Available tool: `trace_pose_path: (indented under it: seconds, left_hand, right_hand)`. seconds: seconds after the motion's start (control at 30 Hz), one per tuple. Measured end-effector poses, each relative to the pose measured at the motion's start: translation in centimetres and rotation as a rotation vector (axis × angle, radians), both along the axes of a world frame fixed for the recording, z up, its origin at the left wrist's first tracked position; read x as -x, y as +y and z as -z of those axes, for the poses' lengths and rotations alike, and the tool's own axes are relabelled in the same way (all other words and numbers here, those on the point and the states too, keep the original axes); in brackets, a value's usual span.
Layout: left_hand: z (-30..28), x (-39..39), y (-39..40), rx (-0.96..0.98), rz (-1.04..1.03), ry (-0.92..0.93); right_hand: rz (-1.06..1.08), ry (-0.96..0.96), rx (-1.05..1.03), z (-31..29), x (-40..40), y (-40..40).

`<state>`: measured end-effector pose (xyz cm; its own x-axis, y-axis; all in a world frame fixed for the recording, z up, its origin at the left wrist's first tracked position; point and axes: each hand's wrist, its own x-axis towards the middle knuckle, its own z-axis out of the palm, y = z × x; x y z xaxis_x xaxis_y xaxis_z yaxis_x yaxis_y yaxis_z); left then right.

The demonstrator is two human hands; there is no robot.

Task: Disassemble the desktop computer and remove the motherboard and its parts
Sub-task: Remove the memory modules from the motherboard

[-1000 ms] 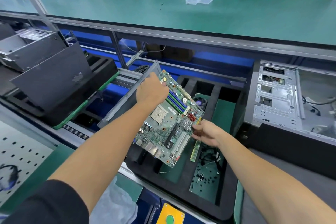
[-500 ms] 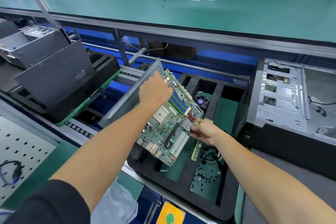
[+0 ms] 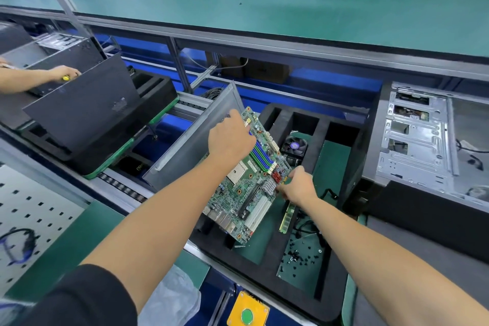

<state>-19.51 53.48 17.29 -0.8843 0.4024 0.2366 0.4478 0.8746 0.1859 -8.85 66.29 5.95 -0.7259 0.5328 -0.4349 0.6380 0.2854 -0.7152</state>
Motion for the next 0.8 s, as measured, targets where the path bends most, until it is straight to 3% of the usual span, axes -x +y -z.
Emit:
trace_pose_path:
  seconds: [0.17, 0.8]
  left_hand:
    - [1.2, -0.4, 0.6, 0.037, 0.023, 0.002]
    - [6.5, -1.9, 3.1, 0.089, 0.027, -0.092]
  right_hand:
    - [-0.279, -0.106, -0.219, -0.6, -0.2, -0.4]
    - [-0.300, -0.076, -0.263, -2.0, -2.5, 1.4]
